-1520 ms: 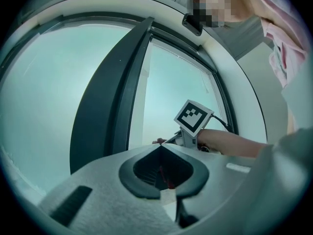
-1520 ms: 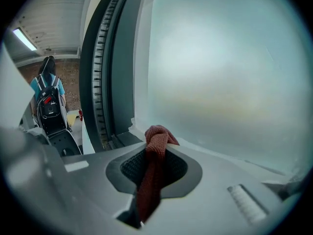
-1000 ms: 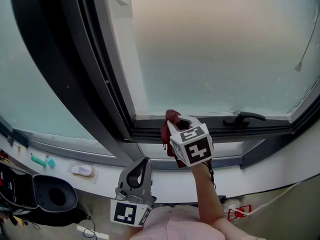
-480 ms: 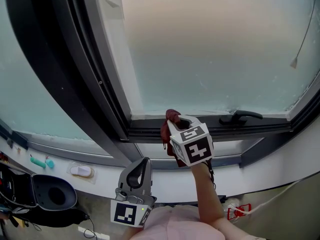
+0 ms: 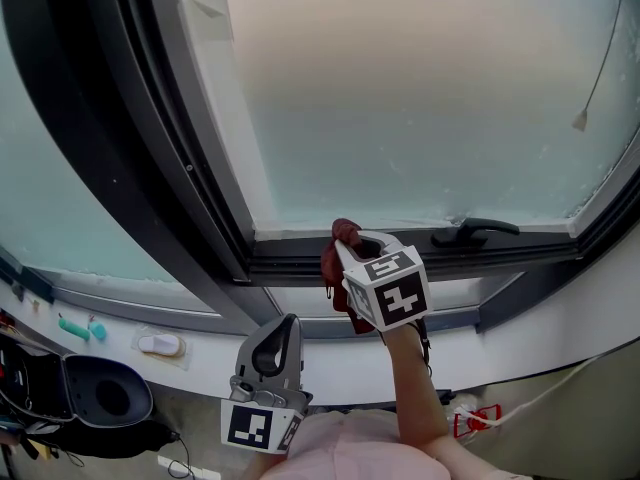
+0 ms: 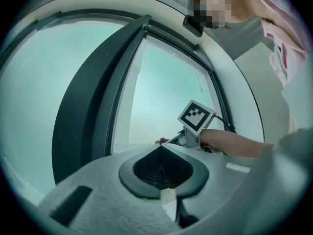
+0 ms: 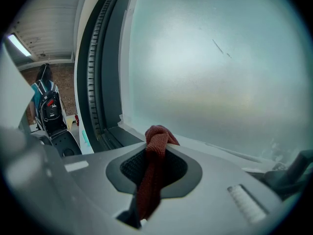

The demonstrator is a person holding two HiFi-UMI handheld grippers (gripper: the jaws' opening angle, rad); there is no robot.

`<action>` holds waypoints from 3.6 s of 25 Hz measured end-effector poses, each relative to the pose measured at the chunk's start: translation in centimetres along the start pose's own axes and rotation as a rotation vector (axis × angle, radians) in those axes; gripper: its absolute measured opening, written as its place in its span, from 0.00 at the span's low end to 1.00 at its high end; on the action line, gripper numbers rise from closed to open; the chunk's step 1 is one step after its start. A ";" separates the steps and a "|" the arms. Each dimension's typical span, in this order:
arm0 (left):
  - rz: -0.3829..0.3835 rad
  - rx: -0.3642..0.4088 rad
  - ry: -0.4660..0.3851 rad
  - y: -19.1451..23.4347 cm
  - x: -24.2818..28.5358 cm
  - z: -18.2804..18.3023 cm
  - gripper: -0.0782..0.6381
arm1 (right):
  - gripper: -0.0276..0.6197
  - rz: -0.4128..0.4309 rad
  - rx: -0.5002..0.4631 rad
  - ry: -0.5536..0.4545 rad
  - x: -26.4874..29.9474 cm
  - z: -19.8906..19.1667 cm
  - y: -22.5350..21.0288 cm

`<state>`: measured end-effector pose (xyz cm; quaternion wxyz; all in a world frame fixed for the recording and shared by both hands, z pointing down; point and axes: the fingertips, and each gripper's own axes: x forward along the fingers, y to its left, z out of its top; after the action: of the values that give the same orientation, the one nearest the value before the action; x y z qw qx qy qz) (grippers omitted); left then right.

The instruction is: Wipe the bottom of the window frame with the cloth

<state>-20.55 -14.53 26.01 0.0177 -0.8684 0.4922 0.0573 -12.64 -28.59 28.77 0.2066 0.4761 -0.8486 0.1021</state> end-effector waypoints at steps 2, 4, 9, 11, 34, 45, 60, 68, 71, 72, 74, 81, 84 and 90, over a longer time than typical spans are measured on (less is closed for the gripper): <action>-0.004 0.001 -0.002 -0.2 0.1 0.1 0.11 | 0.13 -0.002 0.003 0.000 -0.1 -0.1 -0.2; -0.005 0.002 -0.001 -0.3 0.2 0.1 0.11 | 0.13 -0.006 0.004 0.000 -0.3 -0.2 -0.4; -0.006 0.000 0.000 -0.6 0.3 0.0 0.11 | 0.13 -0.013 0.006 -0.001 -0.6 -0.4 -1.0; -0.008 -0.001 0.000 -0.7 0.4 -0.1 0.11 | 0.13 -0.016 0.008 0.000 -0.8 -0.5 -1.3; -0.043 -0.005 -0.002 -2.9 1.7 -0.1 0.11 | 0.13 -0.040 0.028 0.002 -2.4 -1.4 -4.1; -0.053 -0.007 0.000 -3.9 2.0 -0.3 0.11 | 0.13 -0.055 0.046 0.001 -3.3 -1.9 -5.5; -0.055 -0.012 0.001 -4.6 2.6 -0.5 0.11 | 0.13 -0.061 0.060 0.003 -4.0 -2.3 -6.6; -0.064 -0.016 0.004 -5.1 3.0 -0.6 0.11 | 0.13 -0.069 0.081 0.001 -4.6 -2.6 -7.5; -0.070 -0.017 0.005 -5.3 3.1 -0.6 0.11 | 0.13 -0.071 0.092 -0.001 -4.8 -2.8 -7.8; -0.071 -0.017 0.004 -5.4 3.2 -0.6 0.11 | 0.13 -0.071 0.095 -0.002 -4.9 -2.8 -7.9; -0.072 -0.016 0.003 -5.5 3.3 -0.6 0.11 | 0.13 -0.071 0.102 -0.003 -5.0 -2.9 -8.1; -0.076 -0.019 0.003 -5.8 3.5 -0.6 0.11 | 0.13 -0.071 0.120 -0.007 -5.4 -3.2 -8.7; -0.081 -0.021 0.003 -6.1 3.6 -0.6 0.11 | 0.13 -0.071 0.125 -0.008 -5.6 -3.3 -8.9; -0.094 -0.022 0.003 -6.4 3.8 -0.5 0.11 | 0.13 -0.075 0.124 -0.011 -5.8 -3.4 -9.2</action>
<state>-13.05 -14.51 25.93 0.0103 -0.8908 0.4503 0.0606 -1.30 -27.75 29.02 0.1756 0.5202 -0.8234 0.1437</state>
